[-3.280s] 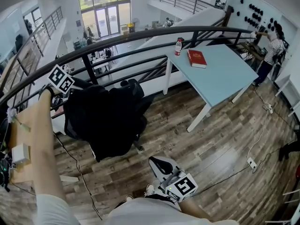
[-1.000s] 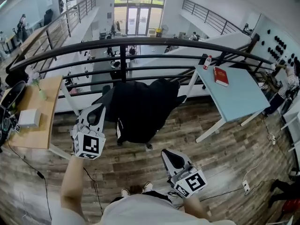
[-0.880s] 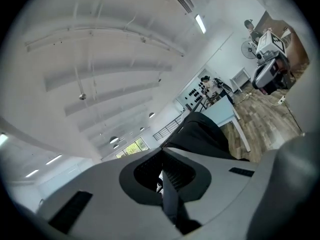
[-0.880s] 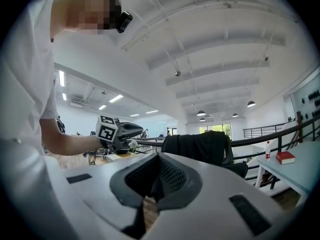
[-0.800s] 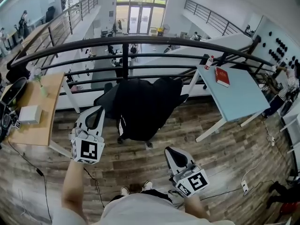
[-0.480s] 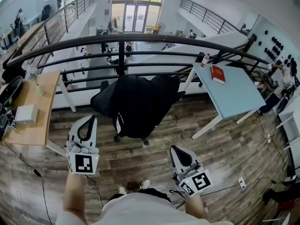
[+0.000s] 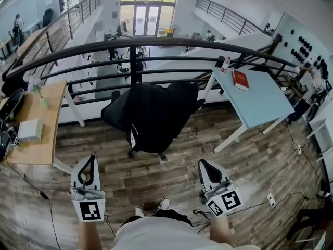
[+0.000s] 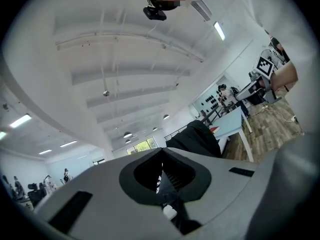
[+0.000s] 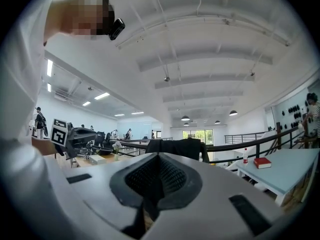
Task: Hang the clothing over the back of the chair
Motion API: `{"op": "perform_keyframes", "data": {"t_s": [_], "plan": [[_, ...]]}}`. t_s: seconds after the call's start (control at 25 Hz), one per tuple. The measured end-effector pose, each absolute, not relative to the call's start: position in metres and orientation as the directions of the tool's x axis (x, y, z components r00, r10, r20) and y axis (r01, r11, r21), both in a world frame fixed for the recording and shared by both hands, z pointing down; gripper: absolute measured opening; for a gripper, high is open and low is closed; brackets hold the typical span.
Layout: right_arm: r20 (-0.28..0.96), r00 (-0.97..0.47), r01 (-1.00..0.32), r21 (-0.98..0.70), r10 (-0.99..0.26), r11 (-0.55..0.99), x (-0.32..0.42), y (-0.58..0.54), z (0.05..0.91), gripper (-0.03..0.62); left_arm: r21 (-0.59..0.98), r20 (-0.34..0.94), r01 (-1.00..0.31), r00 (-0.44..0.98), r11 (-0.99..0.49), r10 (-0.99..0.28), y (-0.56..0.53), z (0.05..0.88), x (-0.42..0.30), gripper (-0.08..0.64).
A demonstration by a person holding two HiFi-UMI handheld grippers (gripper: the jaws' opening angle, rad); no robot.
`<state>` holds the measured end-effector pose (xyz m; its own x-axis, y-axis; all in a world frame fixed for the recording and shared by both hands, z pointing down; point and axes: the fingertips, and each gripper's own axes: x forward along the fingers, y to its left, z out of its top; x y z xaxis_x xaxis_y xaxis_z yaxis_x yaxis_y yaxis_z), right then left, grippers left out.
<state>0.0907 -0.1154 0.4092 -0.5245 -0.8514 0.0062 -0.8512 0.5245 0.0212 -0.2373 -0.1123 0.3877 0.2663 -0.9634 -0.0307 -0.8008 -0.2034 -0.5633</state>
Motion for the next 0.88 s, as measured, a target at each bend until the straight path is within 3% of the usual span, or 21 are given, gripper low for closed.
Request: {"op": "perform_keyframes", "data": {"t_s": [0.88], "plan": [[0.008, -0.546, -0.837, 0.033, -0.837, 0.546, 0.055, -0.109, 0.409, 0.017, -0.520, -0.045, -0.823, 0.294, -0.229, -0.955, -0.090, 0.393, -0.244, 0.023]]}}
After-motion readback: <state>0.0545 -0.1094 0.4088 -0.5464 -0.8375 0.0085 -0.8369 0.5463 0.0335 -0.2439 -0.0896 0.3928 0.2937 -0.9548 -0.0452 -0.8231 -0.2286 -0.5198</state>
